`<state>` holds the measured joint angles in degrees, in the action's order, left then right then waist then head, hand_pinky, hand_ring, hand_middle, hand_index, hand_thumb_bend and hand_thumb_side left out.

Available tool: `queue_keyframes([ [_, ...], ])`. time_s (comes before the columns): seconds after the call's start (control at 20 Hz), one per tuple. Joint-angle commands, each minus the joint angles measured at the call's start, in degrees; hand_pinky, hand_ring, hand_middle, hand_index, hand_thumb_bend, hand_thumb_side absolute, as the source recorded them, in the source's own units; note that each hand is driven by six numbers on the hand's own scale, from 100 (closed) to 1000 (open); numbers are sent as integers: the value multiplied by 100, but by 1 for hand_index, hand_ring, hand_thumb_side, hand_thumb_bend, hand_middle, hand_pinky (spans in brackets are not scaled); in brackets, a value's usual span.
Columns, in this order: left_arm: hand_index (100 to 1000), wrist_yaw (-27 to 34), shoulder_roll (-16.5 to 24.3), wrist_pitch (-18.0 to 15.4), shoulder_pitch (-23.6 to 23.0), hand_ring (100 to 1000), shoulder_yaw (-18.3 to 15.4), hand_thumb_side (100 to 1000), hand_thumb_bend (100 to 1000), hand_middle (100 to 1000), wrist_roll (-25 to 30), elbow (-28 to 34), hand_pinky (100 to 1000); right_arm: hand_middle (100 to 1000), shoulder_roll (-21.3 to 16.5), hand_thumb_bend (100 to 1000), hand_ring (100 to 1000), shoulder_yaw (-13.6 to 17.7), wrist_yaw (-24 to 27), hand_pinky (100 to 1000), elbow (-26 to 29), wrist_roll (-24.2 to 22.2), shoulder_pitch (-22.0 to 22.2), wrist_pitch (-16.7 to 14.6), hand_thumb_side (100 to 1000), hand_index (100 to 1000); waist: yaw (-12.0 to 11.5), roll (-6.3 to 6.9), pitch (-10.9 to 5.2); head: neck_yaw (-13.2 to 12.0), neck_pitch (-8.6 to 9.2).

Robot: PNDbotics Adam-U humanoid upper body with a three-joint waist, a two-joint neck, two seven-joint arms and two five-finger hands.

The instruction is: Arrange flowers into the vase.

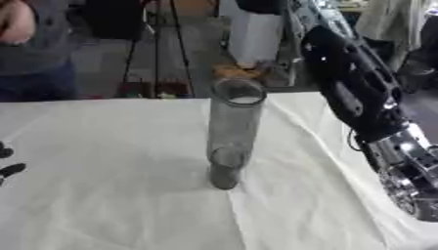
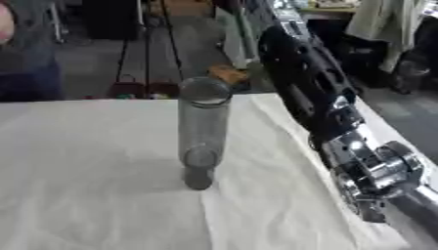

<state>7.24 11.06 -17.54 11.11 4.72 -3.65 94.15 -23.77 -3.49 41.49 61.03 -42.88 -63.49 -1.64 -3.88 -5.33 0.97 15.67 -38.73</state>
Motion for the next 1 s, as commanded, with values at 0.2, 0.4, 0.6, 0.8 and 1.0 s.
queue_keyframes([
  [0.2, 791, 12, 16, -4, 79, 932, 0, 784, 967, 647, 13, 72, 706, 100, -81, 100, 100, 94, -3, 100, 168, 39, -84, 51, 973, 203, -2, 37, -39, 4, 11],
  [0.4, 792, 12, 16, -7, 84, 932, -6, 783, 966, 648, 9, 78, 705, 100, -91, 100, 100, 108, 15, 100, 194, 66, -75, 69, 970, 202, -5, 44, -42, 11, 20],
  [0.6, 792, 17, 13, -7, 86, 934, -8, 783, 966, 648, 8, 86, 706, 100, -95, 100, 100, 118, 58, 100, 236, 101, -73, 83, 965, 202, -14, 50, -50, 19, 30],
  [0.8, 792, 21, 9, -5, 87, 934, -10, 783, 966, 648, 8, 91, 705, 100, -107, 100, 100, 130, 105, 100, 274, 151, -70, 85, 956, 202, -22, 51, -61, 27, 39],
  [1.0, 792, 21, 4, -4, 89, 934, -11, 783, 966, 649, 7, 93, 705, 100, -114, 100, 100, 164, 165, 100, 317, 209, -59, 64, 941, 203, -33, 60, -68, 40, 56],
])
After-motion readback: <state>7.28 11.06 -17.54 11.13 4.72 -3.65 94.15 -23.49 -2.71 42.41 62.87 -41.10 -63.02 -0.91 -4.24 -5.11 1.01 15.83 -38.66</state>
